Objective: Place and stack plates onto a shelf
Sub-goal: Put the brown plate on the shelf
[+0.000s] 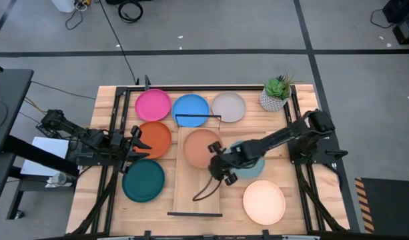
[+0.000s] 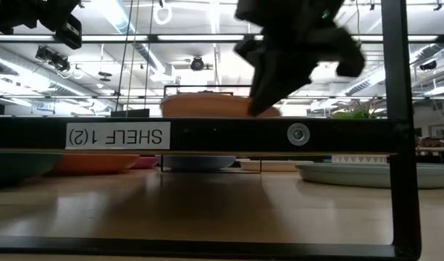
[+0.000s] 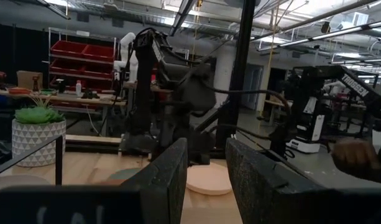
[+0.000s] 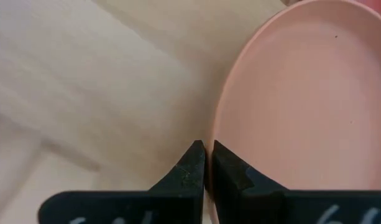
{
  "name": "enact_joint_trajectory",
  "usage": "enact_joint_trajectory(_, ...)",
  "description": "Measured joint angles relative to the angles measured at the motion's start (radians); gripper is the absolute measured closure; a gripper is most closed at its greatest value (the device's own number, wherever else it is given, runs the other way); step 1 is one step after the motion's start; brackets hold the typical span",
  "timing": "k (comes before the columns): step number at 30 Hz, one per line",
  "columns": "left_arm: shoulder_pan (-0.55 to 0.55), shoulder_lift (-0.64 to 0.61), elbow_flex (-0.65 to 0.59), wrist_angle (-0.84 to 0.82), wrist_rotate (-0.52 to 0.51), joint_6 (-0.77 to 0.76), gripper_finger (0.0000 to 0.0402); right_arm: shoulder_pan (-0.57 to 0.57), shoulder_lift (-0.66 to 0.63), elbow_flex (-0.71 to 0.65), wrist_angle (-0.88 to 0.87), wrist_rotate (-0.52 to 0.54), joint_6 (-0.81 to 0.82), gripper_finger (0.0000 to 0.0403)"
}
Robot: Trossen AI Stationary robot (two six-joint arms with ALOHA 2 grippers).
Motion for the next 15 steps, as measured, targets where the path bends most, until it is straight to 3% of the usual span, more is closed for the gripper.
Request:
enact_joint_trajectory(7,0.000,0.000,0.000,-0.031,0.000,-0.076,0.0283,-0.088,0.067,0.014,0.046,-0.026,-0.060,0.0379)
enact_joint_trajectory(15,0.000,0.000,0.000,-0.040,0.000,-0.080,0.0283,-0.112,0.082,0.015,0.056,-0.067,-0.054,0.0375)
